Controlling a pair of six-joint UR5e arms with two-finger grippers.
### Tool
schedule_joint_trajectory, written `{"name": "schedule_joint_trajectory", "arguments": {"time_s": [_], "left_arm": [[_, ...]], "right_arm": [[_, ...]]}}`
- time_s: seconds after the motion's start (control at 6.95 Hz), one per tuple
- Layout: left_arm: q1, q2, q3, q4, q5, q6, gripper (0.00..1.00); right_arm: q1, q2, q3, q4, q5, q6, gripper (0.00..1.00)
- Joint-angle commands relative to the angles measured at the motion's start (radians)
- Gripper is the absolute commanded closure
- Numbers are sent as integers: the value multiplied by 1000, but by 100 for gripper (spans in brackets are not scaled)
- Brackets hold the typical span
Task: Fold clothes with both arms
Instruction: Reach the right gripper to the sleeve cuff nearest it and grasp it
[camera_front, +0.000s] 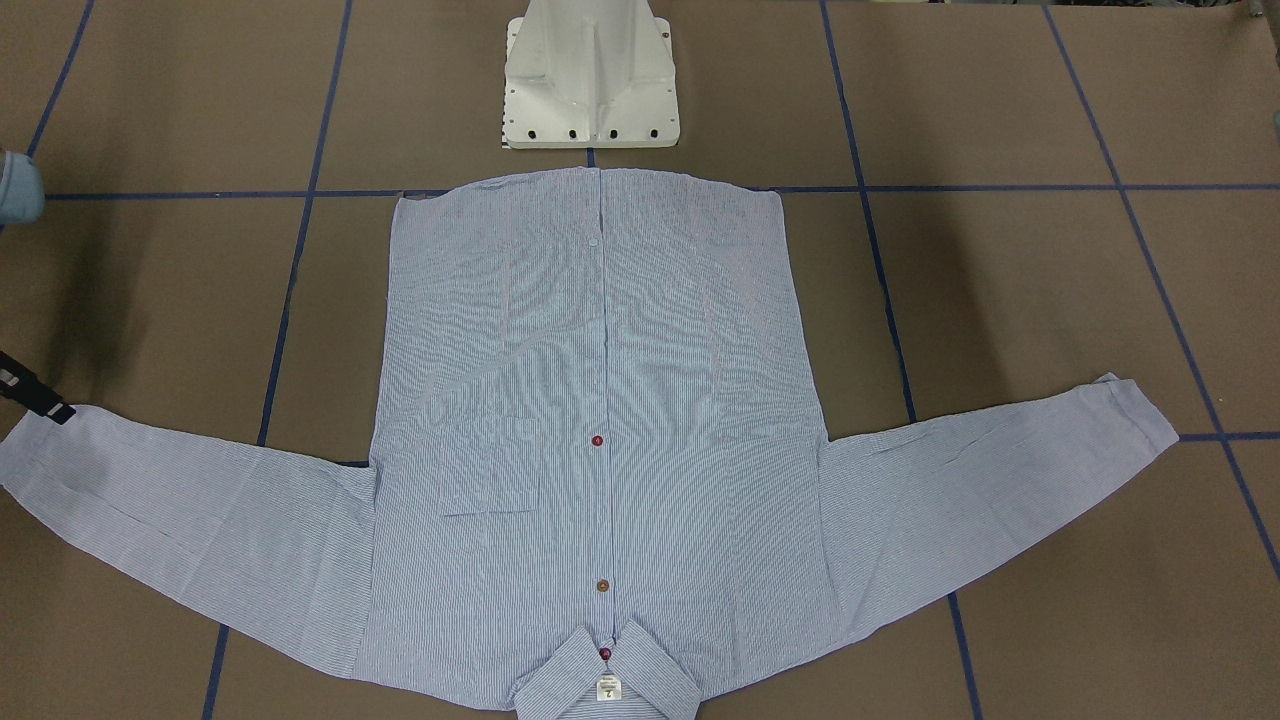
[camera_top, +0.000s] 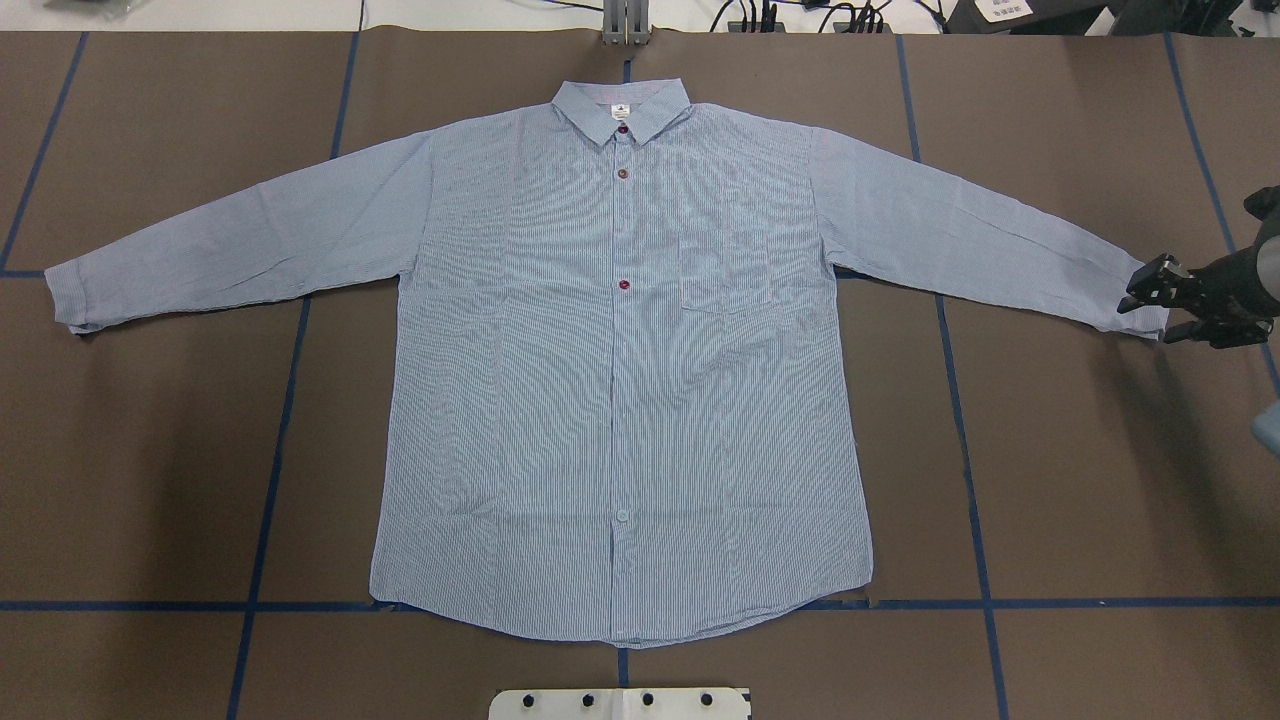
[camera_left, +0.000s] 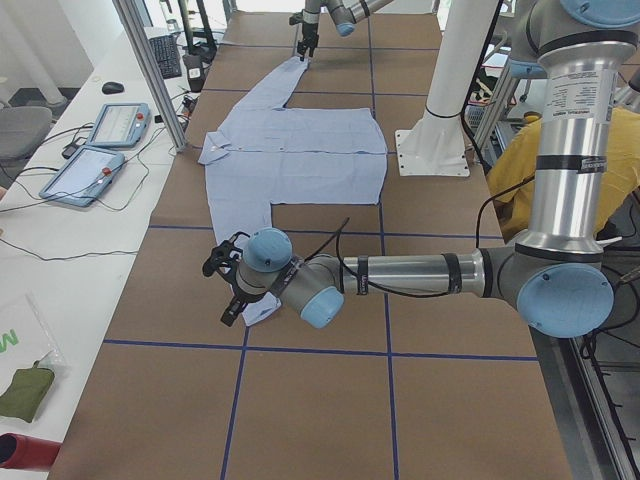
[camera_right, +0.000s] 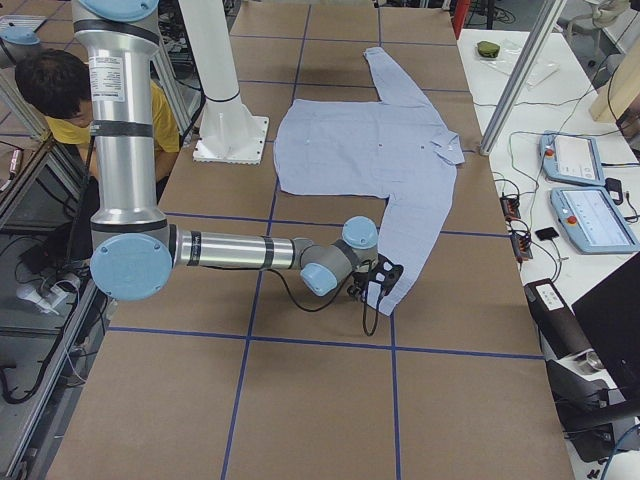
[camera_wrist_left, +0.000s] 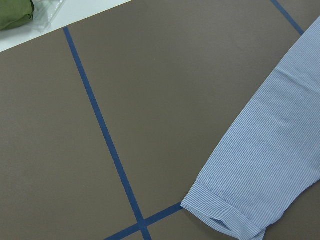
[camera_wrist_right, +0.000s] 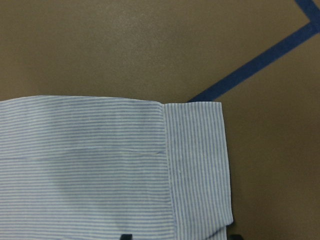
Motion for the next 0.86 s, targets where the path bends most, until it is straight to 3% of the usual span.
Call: {"name": "schedule_joint_trajectory", "arguments": {"time_s": [0.0, 0.29, 0.43, 0.58, 0.72], "left_arm": [[-1, 2, -1, 0, 1, 0, 0], [0, 2, -3, 0, 0, 0, 0], [-1, 2, -3, 0, 0, 0, 0], [-1, 2, -3, 0, 0, 0, 0], [-1, 2, -3, 0, 0, 0, 0]], "right_arm": [[-2, 3, -20, 1, -2, -1, 42], [-2, 4, -26, 1, -10, -1, 43], [-2, 6, -26, 1, -12, 0, 57], [-2, 12, -26, -7, -4, 0, 100], [-2, 12, -28, -10, 1, -1, 100]]}}
